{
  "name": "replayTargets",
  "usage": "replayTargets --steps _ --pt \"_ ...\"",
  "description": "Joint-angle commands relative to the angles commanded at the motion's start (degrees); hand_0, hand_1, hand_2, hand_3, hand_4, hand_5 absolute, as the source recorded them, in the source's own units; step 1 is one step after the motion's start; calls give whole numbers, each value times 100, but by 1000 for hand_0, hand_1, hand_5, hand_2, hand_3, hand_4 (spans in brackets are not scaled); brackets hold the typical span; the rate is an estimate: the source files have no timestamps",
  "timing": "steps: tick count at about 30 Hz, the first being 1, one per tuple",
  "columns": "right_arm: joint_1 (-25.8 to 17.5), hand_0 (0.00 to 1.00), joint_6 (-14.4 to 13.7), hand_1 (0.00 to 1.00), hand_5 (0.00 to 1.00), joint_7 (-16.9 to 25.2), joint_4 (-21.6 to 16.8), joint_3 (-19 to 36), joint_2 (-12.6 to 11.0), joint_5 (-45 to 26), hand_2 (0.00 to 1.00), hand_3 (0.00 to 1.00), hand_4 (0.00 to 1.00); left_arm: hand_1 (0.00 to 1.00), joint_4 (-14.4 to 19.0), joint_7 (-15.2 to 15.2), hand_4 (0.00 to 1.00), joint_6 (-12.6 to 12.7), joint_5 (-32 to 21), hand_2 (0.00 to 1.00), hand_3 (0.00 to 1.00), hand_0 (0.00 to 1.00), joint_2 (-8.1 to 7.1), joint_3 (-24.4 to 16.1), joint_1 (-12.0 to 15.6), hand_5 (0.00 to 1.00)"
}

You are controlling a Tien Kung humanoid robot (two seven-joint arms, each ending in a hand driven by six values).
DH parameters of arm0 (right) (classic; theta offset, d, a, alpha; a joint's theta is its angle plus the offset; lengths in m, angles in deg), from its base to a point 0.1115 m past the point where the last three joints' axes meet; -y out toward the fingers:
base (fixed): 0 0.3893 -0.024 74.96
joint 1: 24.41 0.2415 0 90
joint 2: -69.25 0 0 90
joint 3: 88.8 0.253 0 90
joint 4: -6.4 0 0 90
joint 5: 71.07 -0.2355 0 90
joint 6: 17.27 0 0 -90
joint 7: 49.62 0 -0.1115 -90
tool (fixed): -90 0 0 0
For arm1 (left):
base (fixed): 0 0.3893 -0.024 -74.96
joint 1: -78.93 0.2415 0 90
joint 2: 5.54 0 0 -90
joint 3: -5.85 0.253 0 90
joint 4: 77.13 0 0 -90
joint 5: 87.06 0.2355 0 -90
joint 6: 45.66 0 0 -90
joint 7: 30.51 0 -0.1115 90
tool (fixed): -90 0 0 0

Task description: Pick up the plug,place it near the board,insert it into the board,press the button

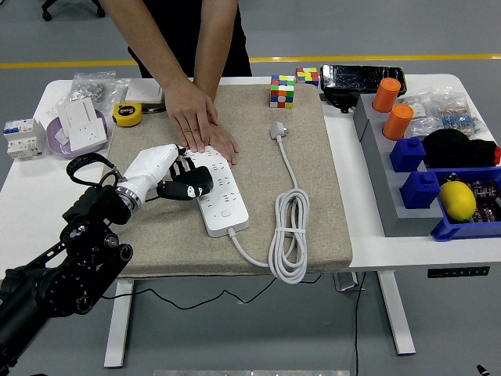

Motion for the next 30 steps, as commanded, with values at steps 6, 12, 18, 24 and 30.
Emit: replayTargets --steps 6,12,18,24,30 --pt "-5 848 0 783 998 -4 0 7 0 1 766 806 998 353 295 -4 597 -68 -15 309 334 512 -85 -135 28 330" --pt "-5 848 -2 783 998 2 0 -5 -1 -17 765 806 998 352 427 24 598 -141 -8 307 335 515 -144 -250 54 326" --pt "-3 848 -3 783 998 -1 0 -6 8 -23 767 806 998 366 498 161 607 -40 -158 317 356 519 -116 -308 84 326" --pt "13 847 -7 783 998 -4 0 -6 9 -34 766 806 998 616 402 272 998 -153 -467 606 621 562 -70 -307 65 570" --pt "24 847 -9 783 998 -3 0 -12 10 -44 766 806 998 902 276 309 998 -249 -570 891 905 791 -29 -233 70 765"
